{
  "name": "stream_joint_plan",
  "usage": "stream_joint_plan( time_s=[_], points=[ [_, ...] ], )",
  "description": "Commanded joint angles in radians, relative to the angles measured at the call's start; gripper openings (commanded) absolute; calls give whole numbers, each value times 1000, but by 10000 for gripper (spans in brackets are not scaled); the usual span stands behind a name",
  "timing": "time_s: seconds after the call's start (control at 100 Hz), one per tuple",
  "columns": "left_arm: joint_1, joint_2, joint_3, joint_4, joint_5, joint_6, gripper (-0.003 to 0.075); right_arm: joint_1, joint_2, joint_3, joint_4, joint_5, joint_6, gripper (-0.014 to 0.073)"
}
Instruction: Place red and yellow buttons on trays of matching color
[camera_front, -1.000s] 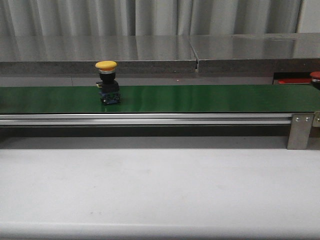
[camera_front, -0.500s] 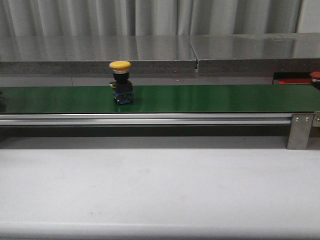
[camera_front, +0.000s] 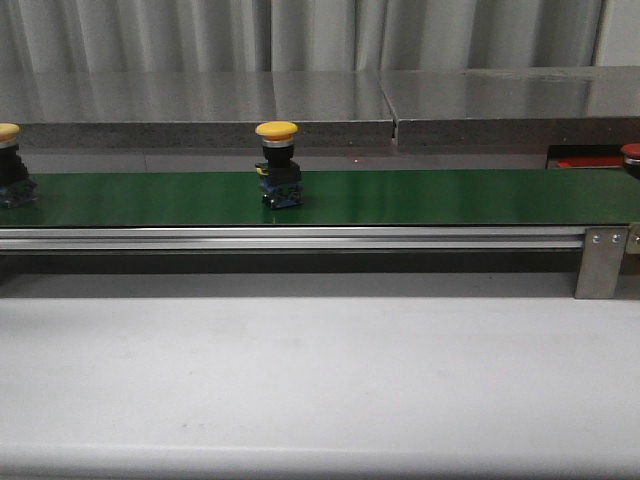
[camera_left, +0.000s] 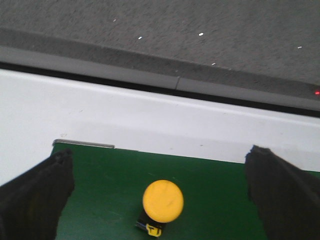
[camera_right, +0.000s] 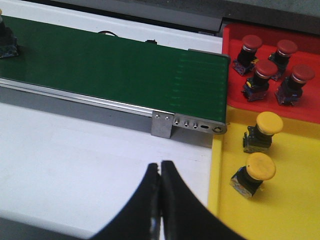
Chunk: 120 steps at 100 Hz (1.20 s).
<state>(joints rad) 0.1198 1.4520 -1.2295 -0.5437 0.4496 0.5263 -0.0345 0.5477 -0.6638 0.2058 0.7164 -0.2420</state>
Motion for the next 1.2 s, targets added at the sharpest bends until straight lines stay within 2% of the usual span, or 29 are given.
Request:
stream_joint_plan(
  time_s=[0.0, 0.27, 0.36, 0.43, 0.55, 0.81, 0.94, 1.03, 1.08, 1.13, 1.19],
  points=[
    [-43, -122, 20, -21, -59, 8, 662, -2, 2, -26, 3, -72, -1, -67],
    [-213, -377, 265, -76, -161, 8, 659, -2, 2, -26, 5, -72, -1, -67],
    [-257, -451, 344, -88, -173, 8, 622, -2, 2, -26, 6, -72, -1, -67],
    [-273, -504, 396, -100, -166, 8, 558, -2, 2, -26, 6, -72, -1, -67],
    [-281, -599, 509, -128, -164, 8, 400, -2, 2, -26, 9, -72, -1, -67],
    [-281, -820, 695, -128, -169, 8, -15, -2, 2, -26, 10, -68, -1, -67],
    [-281, -897, 753, -128, -202, 8, -19, -2, 2, -26, 19, -63, -1, -47],
    [-281, -917, 770, -128, -231, 8, -19, -2, 2, -26, 56, -64, -1, 89],
    [-281, -917, 773, -128, -231, 8, -19, -2, 2, -26, 80, -67, -1, 220],
    [-281, -917, 773, -128, -230, 8, -19, -2, 2, -26, 101, -77, -1, 407],
    [-281, -917, 773, -128, -230, 8, -19, -2, 2, -26, 118, -99, -1, 592]
  ],
)
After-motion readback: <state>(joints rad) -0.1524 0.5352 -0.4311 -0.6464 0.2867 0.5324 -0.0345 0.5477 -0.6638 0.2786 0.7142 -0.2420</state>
